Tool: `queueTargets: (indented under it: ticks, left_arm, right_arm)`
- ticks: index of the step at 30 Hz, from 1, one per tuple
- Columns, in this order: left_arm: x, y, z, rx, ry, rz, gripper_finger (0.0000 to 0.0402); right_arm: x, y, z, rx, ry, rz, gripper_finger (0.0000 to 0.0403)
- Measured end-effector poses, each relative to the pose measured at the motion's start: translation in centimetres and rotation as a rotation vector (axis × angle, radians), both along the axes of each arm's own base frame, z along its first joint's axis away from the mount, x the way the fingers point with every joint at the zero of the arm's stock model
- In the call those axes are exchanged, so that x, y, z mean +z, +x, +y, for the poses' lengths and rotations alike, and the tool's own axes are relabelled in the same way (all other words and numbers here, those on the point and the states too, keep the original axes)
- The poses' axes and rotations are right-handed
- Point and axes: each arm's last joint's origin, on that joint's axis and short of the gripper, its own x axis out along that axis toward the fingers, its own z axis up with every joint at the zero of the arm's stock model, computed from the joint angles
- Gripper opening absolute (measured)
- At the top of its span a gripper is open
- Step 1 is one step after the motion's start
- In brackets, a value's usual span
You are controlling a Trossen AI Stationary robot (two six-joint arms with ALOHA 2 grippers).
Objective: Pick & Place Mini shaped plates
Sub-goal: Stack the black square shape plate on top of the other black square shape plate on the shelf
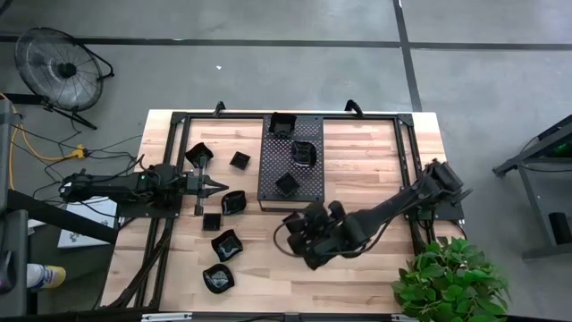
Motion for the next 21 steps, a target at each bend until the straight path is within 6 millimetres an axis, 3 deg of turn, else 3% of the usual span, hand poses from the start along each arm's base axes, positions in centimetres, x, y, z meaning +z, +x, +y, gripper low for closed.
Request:
queueTargets:
  ticks: [12, 21]
  left_arm:
    - [0.0, 0.0, 0.0, 0.000, 0.000, 0.000, 0.0001]
    - [0.0, 0.0, 0.0, 0.000, 0.000, 0.000, 0.0001]
  right_arm:
    - [5.0, -1.7, -5.5, 0.045, 0.005, -0.023, 0.0000]
    - [5.8, -0.4, -9.9, 0.098, 0.065, -0.026, 0.0000]
